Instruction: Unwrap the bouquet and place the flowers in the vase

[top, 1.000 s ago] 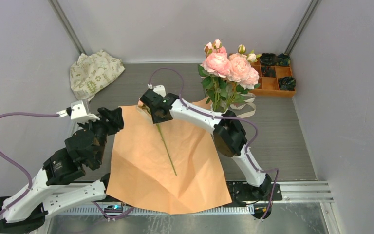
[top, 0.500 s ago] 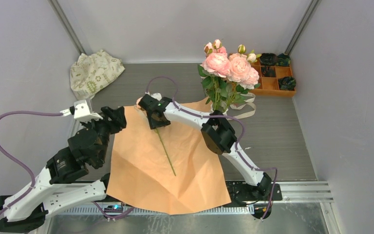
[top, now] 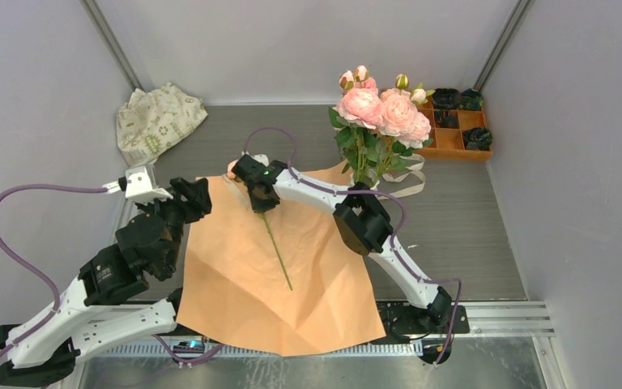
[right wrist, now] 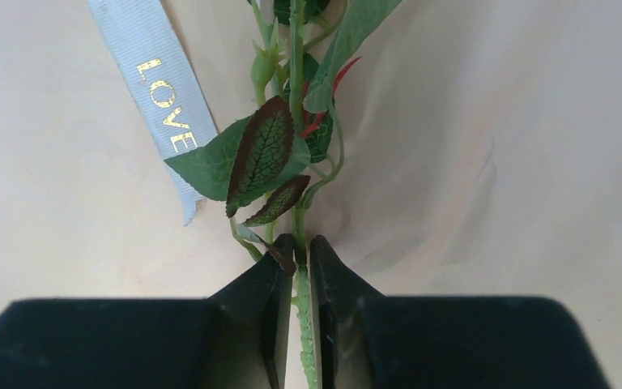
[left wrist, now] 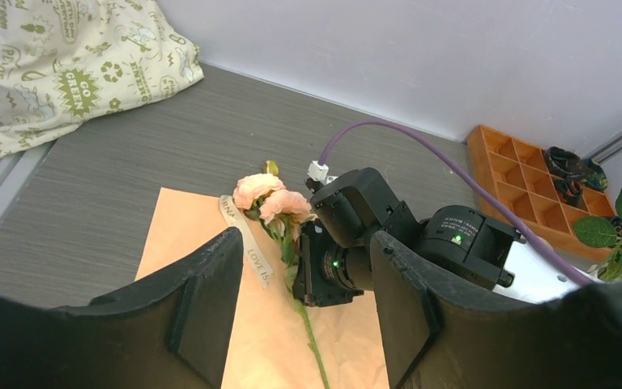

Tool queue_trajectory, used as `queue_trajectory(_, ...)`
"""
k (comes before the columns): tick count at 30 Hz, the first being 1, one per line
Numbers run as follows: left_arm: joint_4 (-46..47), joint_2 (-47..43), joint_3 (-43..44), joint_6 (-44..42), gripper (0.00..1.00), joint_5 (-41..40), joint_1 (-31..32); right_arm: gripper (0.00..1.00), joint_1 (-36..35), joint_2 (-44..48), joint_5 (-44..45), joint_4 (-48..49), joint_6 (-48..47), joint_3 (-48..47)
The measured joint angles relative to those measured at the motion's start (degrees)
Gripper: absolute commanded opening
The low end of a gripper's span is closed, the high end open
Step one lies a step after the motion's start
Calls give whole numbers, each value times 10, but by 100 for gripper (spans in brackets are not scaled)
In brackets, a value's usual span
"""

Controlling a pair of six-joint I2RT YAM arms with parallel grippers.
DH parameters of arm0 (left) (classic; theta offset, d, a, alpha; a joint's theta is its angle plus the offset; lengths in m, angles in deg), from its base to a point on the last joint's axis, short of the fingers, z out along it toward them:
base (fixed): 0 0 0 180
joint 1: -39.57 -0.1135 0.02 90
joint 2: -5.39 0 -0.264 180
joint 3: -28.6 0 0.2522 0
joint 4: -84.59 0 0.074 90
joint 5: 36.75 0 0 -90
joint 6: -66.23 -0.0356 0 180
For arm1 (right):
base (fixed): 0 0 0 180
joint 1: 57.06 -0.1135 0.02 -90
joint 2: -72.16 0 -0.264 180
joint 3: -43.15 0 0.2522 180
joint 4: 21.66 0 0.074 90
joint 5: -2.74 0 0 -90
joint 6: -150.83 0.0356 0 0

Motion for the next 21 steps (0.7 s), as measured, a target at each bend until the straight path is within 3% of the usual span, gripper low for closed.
queue_trajectory(6,0,0,-2,0,60,0,0,2,1,0,-6,6,2,0)
queue_trajectory(14,-1,-6,-2,0,60,-4,0,1,0,31,5,14,2,33)
queue_trajectory(21,-1,-16,-3,-1,60,-22,0,1,-3,149,31,11,-10,79)
